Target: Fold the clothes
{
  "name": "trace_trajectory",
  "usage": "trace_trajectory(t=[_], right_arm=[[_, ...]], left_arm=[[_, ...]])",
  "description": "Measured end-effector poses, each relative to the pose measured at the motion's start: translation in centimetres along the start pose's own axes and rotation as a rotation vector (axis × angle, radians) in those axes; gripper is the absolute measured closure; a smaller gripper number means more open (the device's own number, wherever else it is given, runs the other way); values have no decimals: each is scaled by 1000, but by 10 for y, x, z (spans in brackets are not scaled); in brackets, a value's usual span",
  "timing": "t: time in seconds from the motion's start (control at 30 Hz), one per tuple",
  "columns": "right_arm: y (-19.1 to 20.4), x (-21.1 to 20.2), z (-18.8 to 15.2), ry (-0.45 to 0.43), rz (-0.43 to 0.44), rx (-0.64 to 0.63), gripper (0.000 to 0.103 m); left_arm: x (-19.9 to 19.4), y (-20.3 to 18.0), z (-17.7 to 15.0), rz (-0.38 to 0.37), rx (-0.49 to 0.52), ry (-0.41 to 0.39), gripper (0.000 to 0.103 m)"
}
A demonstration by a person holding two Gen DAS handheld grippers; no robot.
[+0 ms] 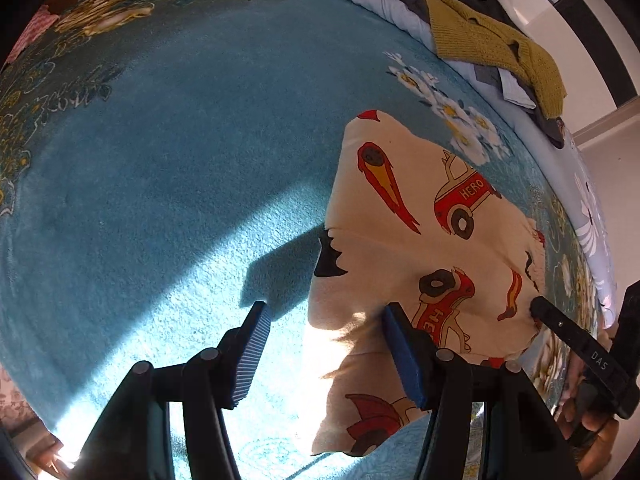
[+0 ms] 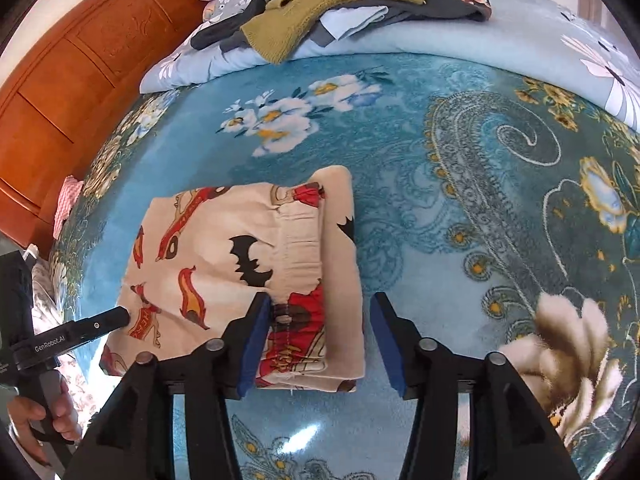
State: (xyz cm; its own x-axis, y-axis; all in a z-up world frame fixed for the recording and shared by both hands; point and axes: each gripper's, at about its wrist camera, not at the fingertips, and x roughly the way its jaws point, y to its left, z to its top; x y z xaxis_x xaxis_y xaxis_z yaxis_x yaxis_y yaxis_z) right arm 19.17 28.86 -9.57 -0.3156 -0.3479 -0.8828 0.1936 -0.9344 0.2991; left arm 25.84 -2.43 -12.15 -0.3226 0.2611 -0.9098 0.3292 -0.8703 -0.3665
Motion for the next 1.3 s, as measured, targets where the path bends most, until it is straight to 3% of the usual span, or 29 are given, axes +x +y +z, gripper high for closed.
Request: trace_trajectory(t=[0.17,0.27,0.33,0.37,0.4,0.5,0.77,0.9,1.03,1.23,1.3], right_arm=[[-24,18,-4,51,121,173,47],[-30,19,-8,38,172,264,46],[-27,18,-9,41,182,275,46],[-25,18,-9,45,188,278,53],[-23,18,-8,50,197,281,68],[-18,12,-7,52,220,285,73],[-13,-61,-4,-53,361,219,75],[-32,-122,-16,-145,399,191,75],[-76,-204,-32,-271,380,172,76],[-165,-340,-77,-495,242,146,76],[-198,-371,-93,-532,171,165,76]], left_arm=[[2,3,1,-65,18,5,41],[2,3,-1,-73,17,6,43],[2,1,-1,-57,17,4,50],[1,-1,-2,-53,19,5,62],[-1,-2,-4,-49,22,-1,74],[-15,-15,-11,-13,57,-42,89],[-93,-73,-40,-30,212,-154,91],[-123,-137,-58,-71,332,-205,91],[-148,-229,-76,-183,469,-238,91],[-162,-404,-127,-345,669,-201,91],[-156,-458,-155,-353,762,-187,91]])
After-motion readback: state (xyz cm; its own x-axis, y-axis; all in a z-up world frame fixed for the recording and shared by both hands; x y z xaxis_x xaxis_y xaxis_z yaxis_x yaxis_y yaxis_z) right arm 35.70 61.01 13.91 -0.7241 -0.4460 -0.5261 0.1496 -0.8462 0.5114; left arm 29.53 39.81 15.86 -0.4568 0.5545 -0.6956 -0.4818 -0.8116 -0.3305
